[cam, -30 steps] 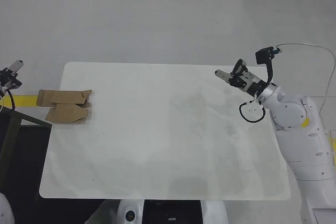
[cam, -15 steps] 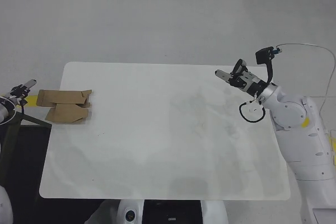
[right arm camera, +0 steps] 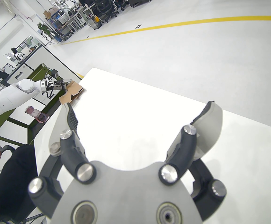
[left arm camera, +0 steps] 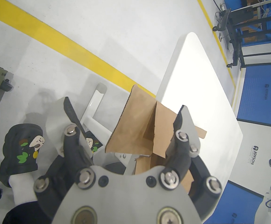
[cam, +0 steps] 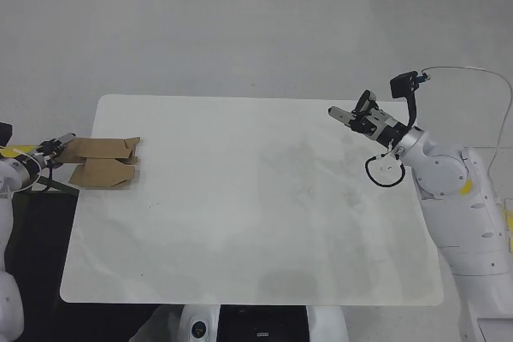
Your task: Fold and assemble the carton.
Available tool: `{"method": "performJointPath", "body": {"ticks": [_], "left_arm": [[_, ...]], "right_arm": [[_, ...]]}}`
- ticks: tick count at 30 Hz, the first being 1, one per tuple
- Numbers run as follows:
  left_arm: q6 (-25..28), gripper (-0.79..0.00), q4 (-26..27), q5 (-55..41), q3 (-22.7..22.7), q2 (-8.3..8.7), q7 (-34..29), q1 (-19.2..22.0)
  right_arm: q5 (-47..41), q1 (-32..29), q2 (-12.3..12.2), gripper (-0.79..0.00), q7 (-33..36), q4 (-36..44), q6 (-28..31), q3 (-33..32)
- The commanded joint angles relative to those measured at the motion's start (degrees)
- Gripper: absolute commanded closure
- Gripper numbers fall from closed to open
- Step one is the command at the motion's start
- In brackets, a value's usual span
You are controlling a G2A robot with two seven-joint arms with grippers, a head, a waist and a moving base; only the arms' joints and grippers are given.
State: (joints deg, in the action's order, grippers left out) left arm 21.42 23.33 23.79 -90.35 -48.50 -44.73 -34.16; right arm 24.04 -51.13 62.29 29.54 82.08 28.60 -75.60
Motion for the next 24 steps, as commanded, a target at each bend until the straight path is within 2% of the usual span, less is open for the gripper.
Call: {"method": "performJointPath", "body": {"ticks": [1, 6, 14, 20, 24], "left_arm": [[0.36, 0.0, -0.36, 0.12, 0.26, 0.02, 0.09, 0.27], [1.27, 0.0, -1.11, -0.54, 0.71, 0.0, -0.41, 1.08], [3.74, 0.0, -0.38, -8.66, -1.31, 0.29, -6.87, 3.08], [3.99, 0.0, 4.03, -17.74, -3.54, 0.43, -12.59, 3.52], [1.03, 0.0, 9.17, -23.04, -3.8, 0.04, -14.51, 2.65]], "right_arm": [[0.0, 0.0, 0.0, -0.785, 0.0, 0.0, 0.0, 0.0], [0.0, 0.0, 0.0, -0.785, 0.0, 0.0, 0.0, 0.0], [0.0, 0.0, 0.0, -0.785, 0.0, 0.0, 0.0, 0.0], [0.0, 0.0, 0.0, -0.785, 0.0, 0.0, 0.0, 0.0], [0.0, 0.0, 0.0, -0.785, 0.0, 0.0, 0.0, 0.0]]}}
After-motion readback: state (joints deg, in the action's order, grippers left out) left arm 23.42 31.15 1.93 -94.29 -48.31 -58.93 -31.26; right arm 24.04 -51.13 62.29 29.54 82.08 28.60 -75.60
